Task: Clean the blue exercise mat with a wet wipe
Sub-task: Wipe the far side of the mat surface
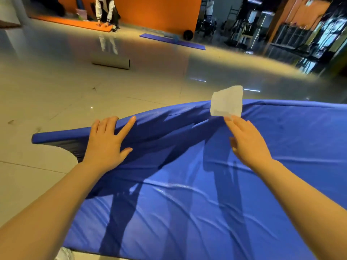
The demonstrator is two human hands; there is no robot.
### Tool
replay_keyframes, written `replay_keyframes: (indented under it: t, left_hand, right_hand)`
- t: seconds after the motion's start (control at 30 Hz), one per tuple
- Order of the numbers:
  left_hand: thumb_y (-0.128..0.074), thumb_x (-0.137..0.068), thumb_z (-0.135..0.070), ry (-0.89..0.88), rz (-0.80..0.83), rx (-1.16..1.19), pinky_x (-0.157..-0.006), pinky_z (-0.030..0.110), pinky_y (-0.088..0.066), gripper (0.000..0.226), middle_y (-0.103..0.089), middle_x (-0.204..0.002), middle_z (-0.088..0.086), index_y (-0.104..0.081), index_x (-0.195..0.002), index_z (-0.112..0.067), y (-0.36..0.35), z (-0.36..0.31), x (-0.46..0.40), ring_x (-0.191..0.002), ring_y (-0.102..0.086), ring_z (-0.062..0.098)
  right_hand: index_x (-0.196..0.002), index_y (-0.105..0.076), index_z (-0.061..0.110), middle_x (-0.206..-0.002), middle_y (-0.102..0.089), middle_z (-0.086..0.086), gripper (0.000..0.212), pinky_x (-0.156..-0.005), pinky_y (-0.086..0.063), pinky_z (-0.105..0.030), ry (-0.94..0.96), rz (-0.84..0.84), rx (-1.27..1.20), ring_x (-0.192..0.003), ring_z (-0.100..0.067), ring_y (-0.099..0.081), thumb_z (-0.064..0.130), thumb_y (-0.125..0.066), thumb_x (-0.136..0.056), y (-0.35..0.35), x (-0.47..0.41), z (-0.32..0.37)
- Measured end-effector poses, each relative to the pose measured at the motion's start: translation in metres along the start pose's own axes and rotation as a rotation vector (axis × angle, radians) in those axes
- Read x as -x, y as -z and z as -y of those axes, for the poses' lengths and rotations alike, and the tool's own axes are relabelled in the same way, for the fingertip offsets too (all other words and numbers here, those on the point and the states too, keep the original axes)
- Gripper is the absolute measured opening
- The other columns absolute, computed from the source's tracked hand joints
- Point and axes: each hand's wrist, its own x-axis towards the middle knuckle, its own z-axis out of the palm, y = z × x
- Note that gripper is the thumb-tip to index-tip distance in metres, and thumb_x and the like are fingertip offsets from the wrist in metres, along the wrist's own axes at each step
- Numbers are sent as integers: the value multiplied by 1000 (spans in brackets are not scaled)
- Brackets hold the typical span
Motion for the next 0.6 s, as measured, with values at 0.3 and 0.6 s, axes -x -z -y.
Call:
replay_keyframes:
  t: [0.3,0.6]
  left_hand:
    - [-64,-92,-47,36,606,62,-117,65,-7,98,-11,-165,6,15,-147,-25,-34,-31,79,-151,-16,30]
    - [-39,-102,-53,-85,1139,0,-120,49,-13,70,-12,-165,1,2,-157,-38,-7,-91,115,-143,-34,22]
  right_hand:
    - [-128,-59,13,-120,-62,-6,36,-65,-47,-39,-177,428,-137,-88,-36,-63,18,-65,-92,-21,99,41]
    - [-131,-54,19,-126,-56,-3,33,-75,-46,-36,-402,612,-181,-98,-28,-59,14,-46,-99,4,126,49]
